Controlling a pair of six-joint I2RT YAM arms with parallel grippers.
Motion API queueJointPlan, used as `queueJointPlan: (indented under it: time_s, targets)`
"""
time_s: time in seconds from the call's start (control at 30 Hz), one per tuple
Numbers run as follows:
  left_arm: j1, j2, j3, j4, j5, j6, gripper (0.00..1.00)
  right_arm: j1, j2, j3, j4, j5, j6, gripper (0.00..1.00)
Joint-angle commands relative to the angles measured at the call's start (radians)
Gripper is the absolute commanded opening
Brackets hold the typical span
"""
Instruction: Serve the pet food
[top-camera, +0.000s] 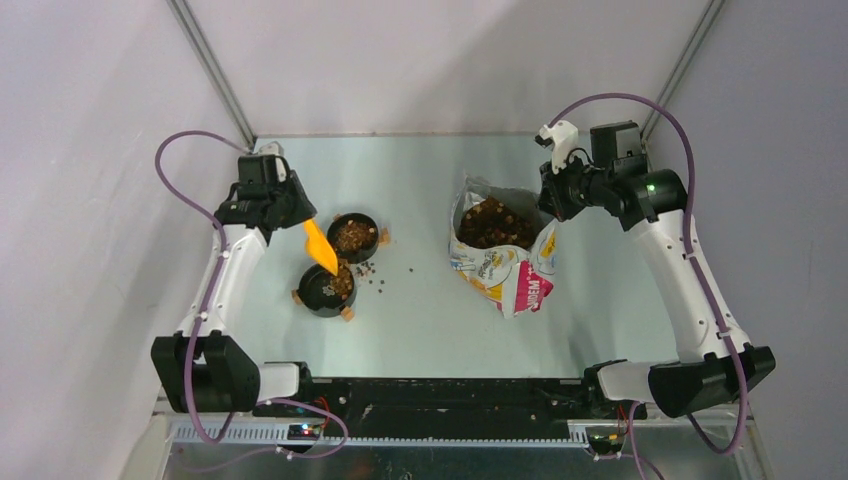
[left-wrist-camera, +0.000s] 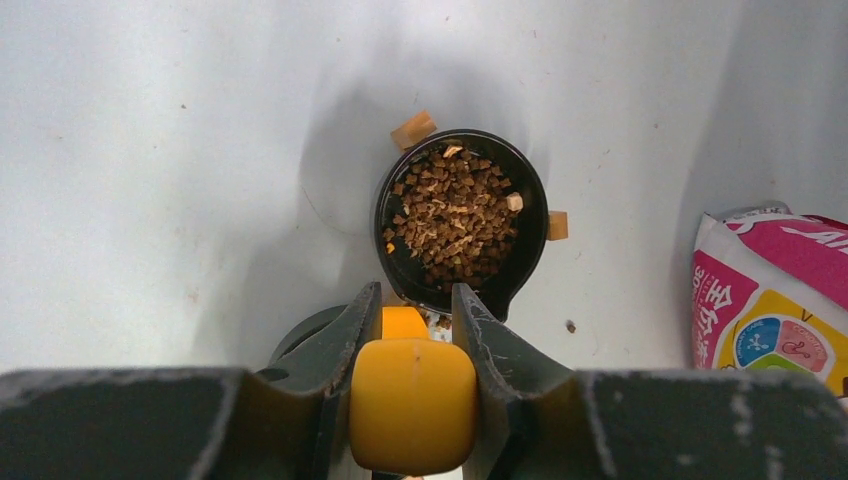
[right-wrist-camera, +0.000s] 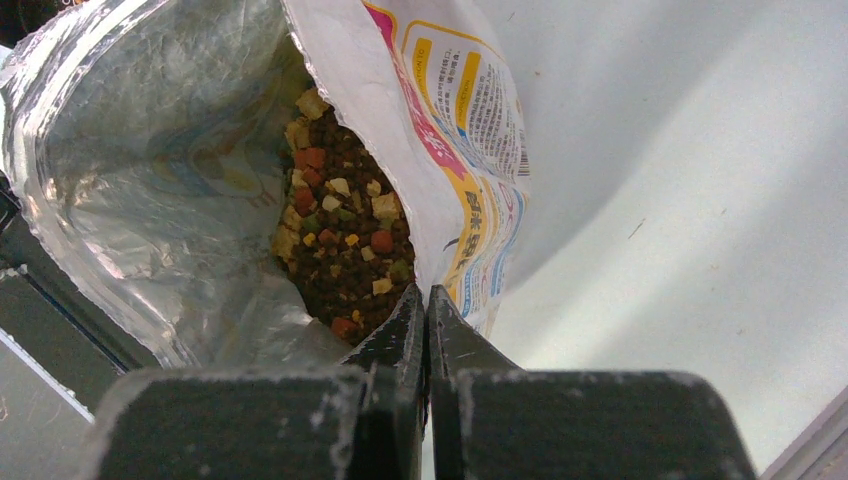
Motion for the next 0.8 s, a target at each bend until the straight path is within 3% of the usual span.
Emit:
queueJointPlan:
  time_s: [0.0, 0.47, 0.6, 0.77]
  targets:
    - [-0.007, -0.066, -0.014, 0.035, -0.041, 0.045, 0.0, -0.006, -0.065, 0.018, 0.075, -0.054, 0.006, 0.0]
    - [-0.008, -0.191, -0.053, -0.055, -0.046, 0.144, 0.0, -0.007, -0.075, 0.009, 0.078, -0.06, 0.01, 0.0]
    - [-0.007, -0.228, -0.064, -0.026, 0.068, 0.158, 0.0, -0.009, -0.072, 0.013, 0.075, -0.059, 0.009, 0.0]
    - [-0.096, -0.3, -0.053, 0.048, 0.159, 0.149, 0.0, -0.009, -0.075, 0.024, 0.069, -0.049, 0.005, 0.0]
